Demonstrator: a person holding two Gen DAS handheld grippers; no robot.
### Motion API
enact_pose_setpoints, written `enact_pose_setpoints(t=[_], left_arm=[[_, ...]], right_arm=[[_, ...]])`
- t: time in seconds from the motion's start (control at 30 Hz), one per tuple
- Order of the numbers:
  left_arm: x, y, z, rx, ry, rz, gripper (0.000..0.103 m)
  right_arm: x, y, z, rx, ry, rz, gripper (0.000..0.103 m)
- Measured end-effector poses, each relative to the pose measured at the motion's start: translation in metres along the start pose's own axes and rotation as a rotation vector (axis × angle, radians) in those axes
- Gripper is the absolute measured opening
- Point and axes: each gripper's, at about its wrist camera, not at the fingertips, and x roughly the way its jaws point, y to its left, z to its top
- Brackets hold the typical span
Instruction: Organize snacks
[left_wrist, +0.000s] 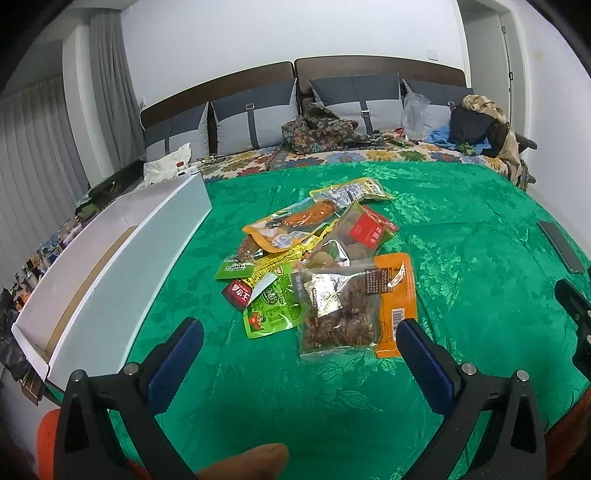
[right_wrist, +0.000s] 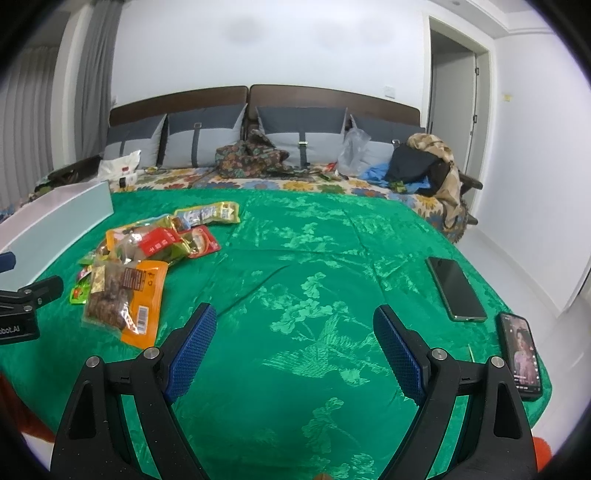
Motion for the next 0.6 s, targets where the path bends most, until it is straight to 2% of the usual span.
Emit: enact_pose_setpoints(t=[0.6], left_arm=[[0.0028,0.0014,-0.0014,-0.002,0.013,0.006,0.103]], right_arm=[[0.0023,0.0020,-0.0024,-0.009,0.011,0.019,0.089]])
